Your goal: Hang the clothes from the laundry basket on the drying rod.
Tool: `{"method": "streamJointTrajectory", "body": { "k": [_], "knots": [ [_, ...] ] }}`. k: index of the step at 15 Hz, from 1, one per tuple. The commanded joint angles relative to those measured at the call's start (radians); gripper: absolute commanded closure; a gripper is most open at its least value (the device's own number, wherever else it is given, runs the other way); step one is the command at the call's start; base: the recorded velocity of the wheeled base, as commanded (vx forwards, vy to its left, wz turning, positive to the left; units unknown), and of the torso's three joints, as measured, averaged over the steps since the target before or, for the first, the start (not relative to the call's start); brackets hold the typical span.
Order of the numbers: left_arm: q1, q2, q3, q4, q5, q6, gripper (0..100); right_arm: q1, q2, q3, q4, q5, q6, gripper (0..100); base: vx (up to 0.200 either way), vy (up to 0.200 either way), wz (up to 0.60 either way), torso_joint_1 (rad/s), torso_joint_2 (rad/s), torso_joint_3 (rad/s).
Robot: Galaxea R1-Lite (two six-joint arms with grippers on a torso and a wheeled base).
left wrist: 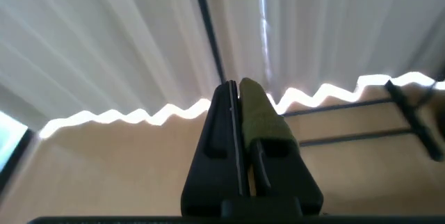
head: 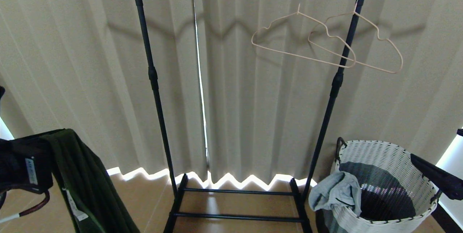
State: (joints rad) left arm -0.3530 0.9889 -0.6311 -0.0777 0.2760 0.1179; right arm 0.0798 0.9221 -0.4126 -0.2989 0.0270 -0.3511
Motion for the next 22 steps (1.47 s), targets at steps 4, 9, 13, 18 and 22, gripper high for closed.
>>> {"method": "streamJointTrajectory", "body": {
  "k": [4, 9, 13, 18, 22],
  "knots": [
    [-0.003, -0.125, 0.162, -0.001, -0.031, -0.037, 100, -0.14, 0.08, 0.107, -0.166, -0.024, -0.006, 0, 0.0, 0.0, 0.0, 0.0, 0.0, 0.0],
    [-0.003, -0.193, 0.252, -0.005, -0.054, -0.032, 100, -0.146, 0.08, 0.098, -0.164, -0.015, 0.007, 0, 0.0, 0.0, 0.0, 0.0, 0.0, 0.0],
    [-0.003, -0.245, 0.268, -0.004, -0.055, 0.016, 100, -0.146, 0.08, 0.097, -0.166, -0.012, 0.011, 0, 0.0, 0.0, 0.0, 0.021, -0.19, -0.162],
    [-0.004, -0.251, 0.294, -0.037, -0.081, 0.025, 100, -0.146, 0.08, 0.101, -0.163, -0.013, 0.011, 0, 0.0, 0.0, 0.0, 0.103, -0.42, -0.328],
    [0.003, -0.248, 0.337, -0.108, -0.081, 0.02, 100, -0.146, 0.08, 0.103, -0.161, -0.015, 0.011, 0, 0.0, 0.0, 0.0, 0.138, -0.46, -0.325]
  ]
}}
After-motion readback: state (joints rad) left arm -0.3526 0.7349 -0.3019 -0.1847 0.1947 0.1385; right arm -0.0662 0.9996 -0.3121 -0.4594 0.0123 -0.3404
